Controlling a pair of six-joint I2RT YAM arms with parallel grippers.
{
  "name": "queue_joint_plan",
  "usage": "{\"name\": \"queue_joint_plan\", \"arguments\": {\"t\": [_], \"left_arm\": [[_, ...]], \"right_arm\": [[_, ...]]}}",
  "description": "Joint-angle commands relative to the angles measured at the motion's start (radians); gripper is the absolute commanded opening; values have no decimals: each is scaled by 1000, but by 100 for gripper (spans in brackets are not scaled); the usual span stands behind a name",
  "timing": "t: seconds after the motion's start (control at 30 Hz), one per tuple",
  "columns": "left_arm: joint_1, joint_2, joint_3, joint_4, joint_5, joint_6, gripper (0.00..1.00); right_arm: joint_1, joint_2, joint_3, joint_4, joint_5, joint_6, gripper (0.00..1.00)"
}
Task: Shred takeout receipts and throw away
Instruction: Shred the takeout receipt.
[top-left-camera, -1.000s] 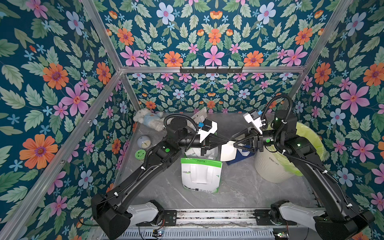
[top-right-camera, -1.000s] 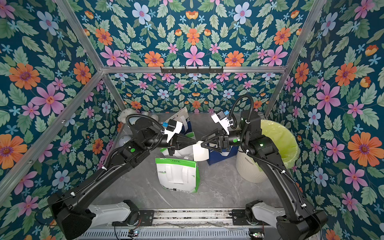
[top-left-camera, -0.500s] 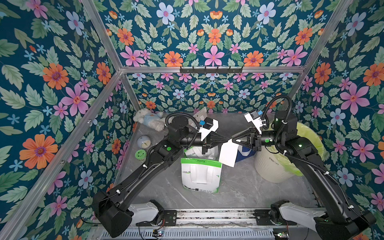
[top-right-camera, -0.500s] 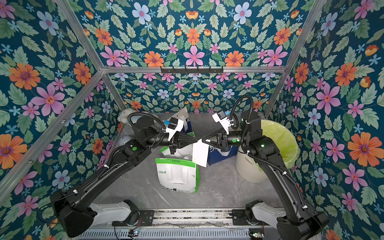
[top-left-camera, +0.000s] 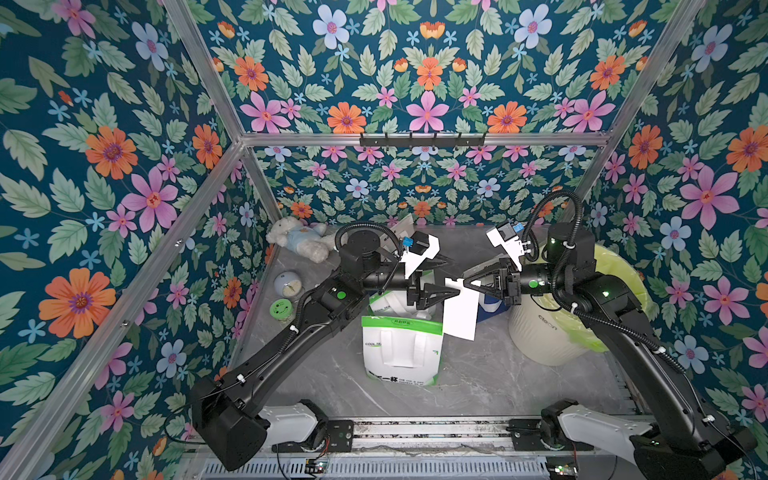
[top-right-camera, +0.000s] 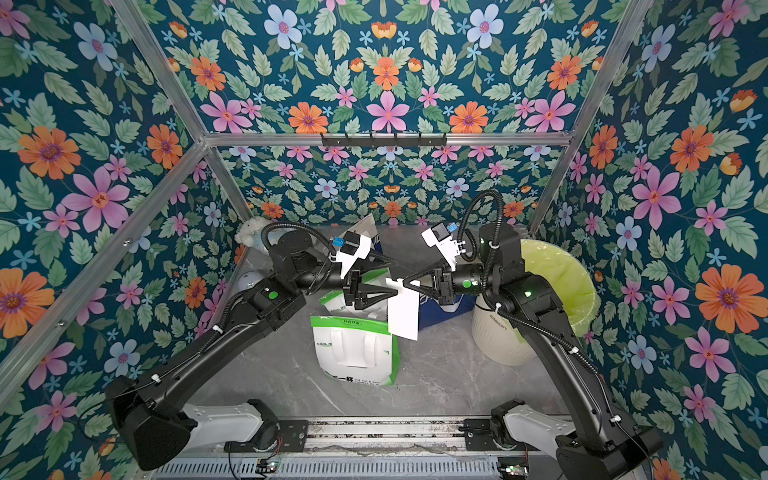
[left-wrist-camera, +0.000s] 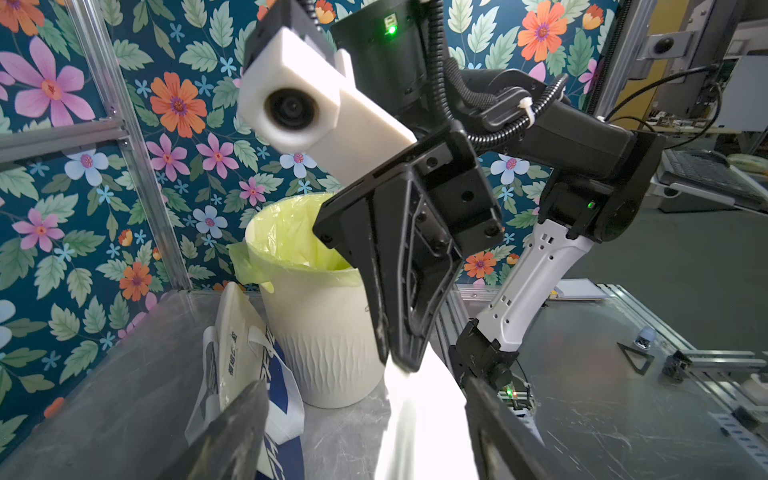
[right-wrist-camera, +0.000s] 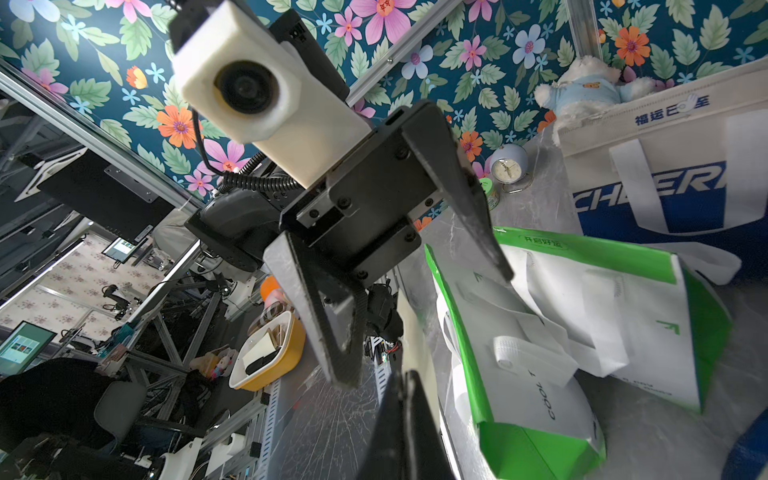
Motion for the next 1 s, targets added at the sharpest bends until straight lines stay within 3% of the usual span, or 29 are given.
{"name": "queue_joint_plan", "arguments": {"t": [0.0, 0.3, 0.5, 0.77, 0.97], "left_arm": [[-2, 11, 14, 32, 2, 1, 69], [-25, 51, 50, 25, 16, -2, 50], [-36, 55, 61, -34, 13, 43, 25], [-53, 63, 68, -41, 21, 64, 1], [-70, 43, 45, -39, -3, 99, 0]], "right_arm": [[2, -14, 5, -12, 14, -22, 0], [18, -23, 4, 1, 40, -9, 0], [19, -26, 11, -11, 75, -12, 0], [30, -6, 34, -60, 141, -7, 0], [29, -22, 45, -96, 323, 27, 0]]}}
